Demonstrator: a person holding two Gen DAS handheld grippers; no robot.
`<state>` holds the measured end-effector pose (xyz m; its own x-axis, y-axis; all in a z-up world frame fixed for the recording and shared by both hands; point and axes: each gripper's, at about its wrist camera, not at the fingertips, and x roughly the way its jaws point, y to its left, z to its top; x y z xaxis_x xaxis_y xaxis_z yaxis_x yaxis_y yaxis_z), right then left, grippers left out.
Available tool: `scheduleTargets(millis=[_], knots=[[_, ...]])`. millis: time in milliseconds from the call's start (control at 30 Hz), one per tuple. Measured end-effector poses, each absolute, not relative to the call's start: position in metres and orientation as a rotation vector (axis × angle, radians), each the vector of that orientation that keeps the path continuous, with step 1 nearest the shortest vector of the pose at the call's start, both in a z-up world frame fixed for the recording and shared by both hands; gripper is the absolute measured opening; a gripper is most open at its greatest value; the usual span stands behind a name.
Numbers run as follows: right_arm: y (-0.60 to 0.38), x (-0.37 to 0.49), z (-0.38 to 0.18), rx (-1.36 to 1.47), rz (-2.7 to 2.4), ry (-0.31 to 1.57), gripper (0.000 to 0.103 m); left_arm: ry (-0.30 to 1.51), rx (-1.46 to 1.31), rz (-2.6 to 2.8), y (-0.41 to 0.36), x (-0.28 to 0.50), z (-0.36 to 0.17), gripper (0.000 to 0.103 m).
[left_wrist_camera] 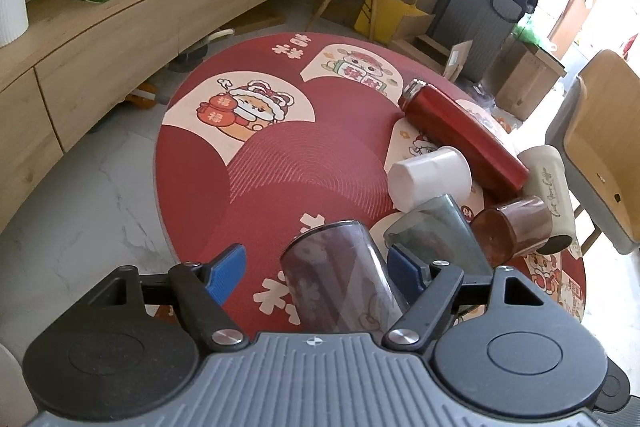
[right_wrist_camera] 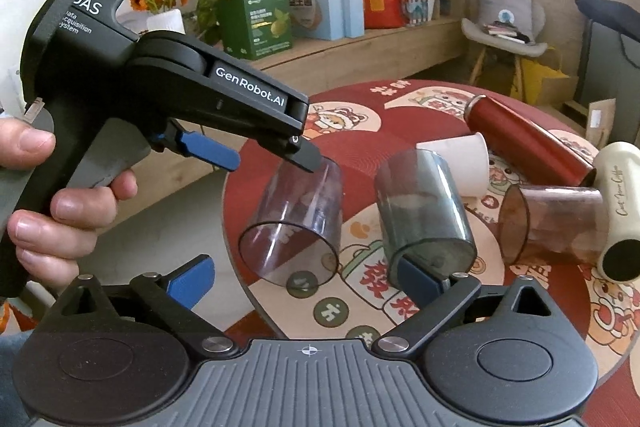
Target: Flip cup upright
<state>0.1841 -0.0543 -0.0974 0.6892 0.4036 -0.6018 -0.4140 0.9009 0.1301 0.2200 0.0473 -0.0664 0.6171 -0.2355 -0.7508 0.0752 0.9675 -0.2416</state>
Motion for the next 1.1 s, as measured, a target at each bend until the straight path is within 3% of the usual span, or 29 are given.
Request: scheduleTargets(millis=[367,667,833,967,1100], knots=[[-0.033,0.193,-0.104,0.003,0.495,0.606,0.091,0.742,-0.126,-0.03,0.062,0.186,-0.038,0.081],[-0.016,0.208,-0.128,-0.011,0.426,0.588,0.09,0.76,-0.211,0.102,0.089,0.167,-0.048,0.082],[-0.012,0.214,-0.139,-0.024,0.42,0.603,0.082,0.758,-0.261,0.133,0.094,0.151,-0.057,0.086],[-0.014,0.214,-0.143,-0.028,0.401,0.61,0.067,0.769,-0.267,0.131,0.092,0.148,-0.064,0.086],[-0.021,0.209,-0.136,-0.016,0.403,0.601,0.067,0.755,-0.283,0.136,0.095,0.146,-0.066,0.087]])
